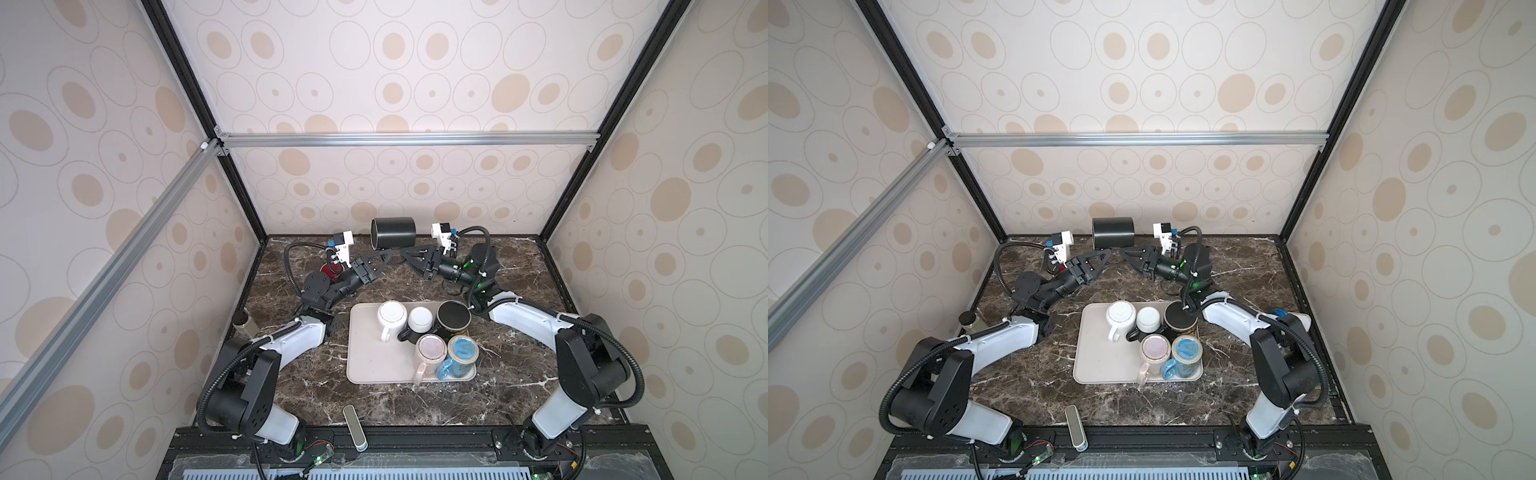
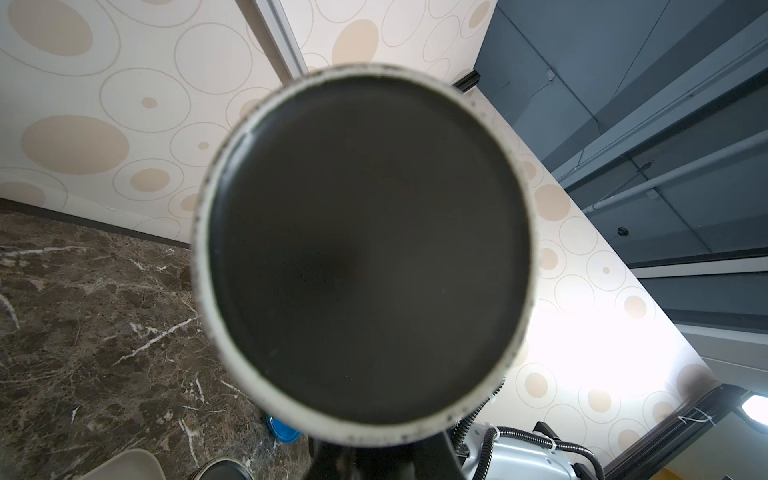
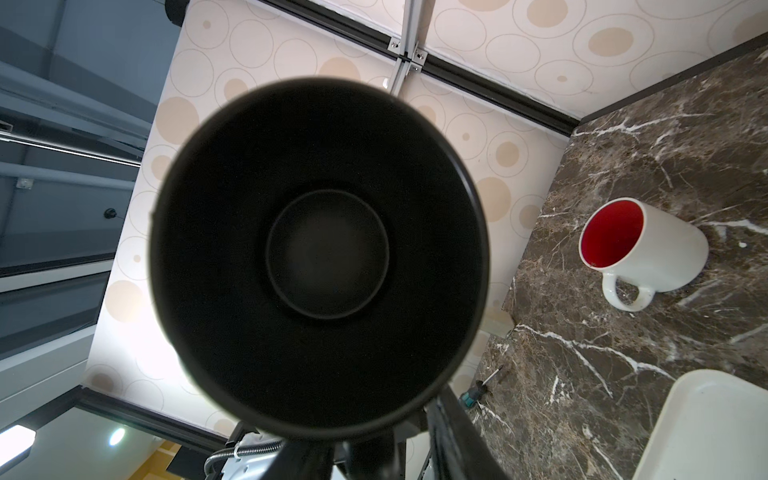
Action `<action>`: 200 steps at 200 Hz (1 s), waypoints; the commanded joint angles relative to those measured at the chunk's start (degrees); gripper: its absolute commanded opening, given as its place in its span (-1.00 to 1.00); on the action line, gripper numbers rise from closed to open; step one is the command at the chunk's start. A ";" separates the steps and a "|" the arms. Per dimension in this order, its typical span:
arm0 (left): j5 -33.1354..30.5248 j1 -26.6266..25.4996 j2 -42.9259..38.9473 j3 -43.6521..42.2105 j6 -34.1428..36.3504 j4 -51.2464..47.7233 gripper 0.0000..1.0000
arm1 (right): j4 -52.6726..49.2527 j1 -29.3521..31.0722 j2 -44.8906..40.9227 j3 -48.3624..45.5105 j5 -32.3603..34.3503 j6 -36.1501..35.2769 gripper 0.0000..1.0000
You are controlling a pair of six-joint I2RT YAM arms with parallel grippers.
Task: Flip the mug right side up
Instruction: 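Close the right gripper on the black mug's handle while the left gripper holds it, then open the left gripper and draw it back while the right gripper holds the black mug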
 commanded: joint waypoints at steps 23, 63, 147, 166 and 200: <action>3.43 -0.56 -0.87 2.58 -2.27 10.13 -1.00 | 4.89 0.77 2.30 3.98 0.85 3.47 -0.32; 3.59 -0.41 -0.92 1.42 -2.90 10.76 -1.00 | 8.71 1.26 5.05 5.64 1.31 6.65 -0.38; 3.37 -0.48 -1.44 0.46 -1.35 8.65 -1.00 | 12.47 1.51 7.33 7.53 1.80 9.55 -1.00; 3.02 0.09 -2.21 1.14 1.38 1.25 -0.13 | 10.29 1.52 6.96 7.94 1.60 8.30 -1.00; -10.95 1.63 -10.80 3.18 21.84 -36.18 1.00 | -0.86 1.27 4.58 8.11 3.47 1.55 -1.00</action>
